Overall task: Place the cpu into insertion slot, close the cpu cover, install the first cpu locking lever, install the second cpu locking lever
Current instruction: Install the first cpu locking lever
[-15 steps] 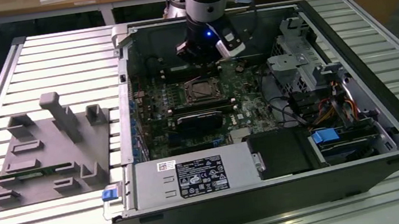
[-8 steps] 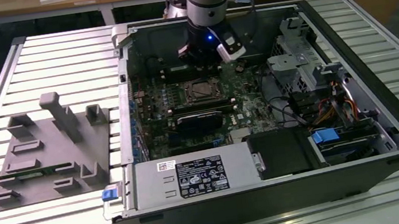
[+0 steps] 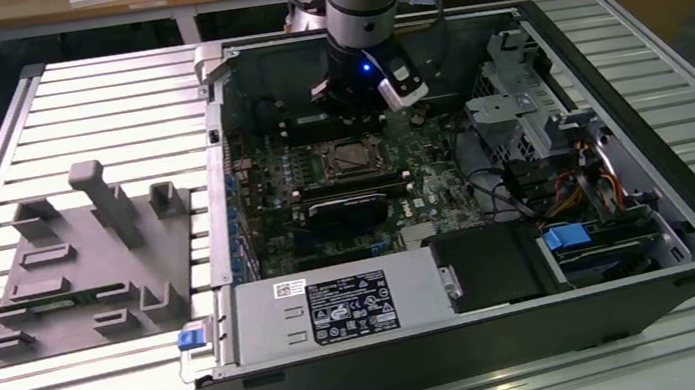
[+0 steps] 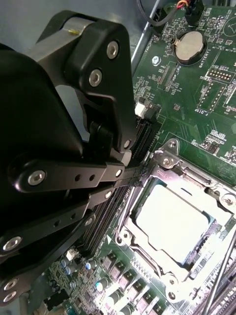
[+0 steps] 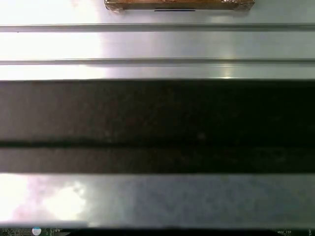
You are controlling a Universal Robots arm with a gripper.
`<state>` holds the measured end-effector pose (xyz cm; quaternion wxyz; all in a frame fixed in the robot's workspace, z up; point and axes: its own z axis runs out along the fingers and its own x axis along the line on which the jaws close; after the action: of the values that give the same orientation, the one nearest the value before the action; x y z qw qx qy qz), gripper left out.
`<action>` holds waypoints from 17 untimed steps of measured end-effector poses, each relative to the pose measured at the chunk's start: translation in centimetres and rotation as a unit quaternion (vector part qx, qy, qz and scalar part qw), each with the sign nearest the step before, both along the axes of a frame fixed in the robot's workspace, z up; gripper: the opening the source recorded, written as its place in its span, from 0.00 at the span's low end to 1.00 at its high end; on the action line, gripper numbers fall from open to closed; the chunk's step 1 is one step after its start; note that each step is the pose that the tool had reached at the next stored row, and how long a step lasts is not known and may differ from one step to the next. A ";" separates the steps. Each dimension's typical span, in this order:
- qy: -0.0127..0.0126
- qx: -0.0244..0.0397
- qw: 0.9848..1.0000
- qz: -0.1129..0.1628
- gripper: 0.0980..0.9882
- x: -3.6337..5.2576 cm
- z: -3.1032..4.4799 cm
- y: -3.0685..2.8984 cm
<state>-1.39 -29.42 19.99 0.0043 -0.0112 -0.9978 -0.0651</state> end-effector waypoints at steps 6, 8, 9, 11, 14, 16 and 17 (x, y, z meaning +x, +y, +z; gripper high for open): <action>0.000 0.000 1.000 0.000 0.01 0.00 0.11 0.00; 0.000 -0.002 1.000 0.000 0.01 0.00 0.10 0.01; 0.000 -0.004 1.000 0.000 0.01 0.00 0.09 0.01; 0.000 -0.007 1.000 0.000 0.01 0.00 0.02 0.01; 0.000 -0.011 1.000 0.000 0.01 0.00 -0.11 0.02; 0.000 -0.013 1.000 0.000 0.01 0.00 -0.18 0.04; 0.000 -0.014 1.000 0.000 0.01 0.00 -0.21 0.05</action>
<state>-1.39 -29.37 19.78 0.0041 -0.0112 -0.9986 -0.0515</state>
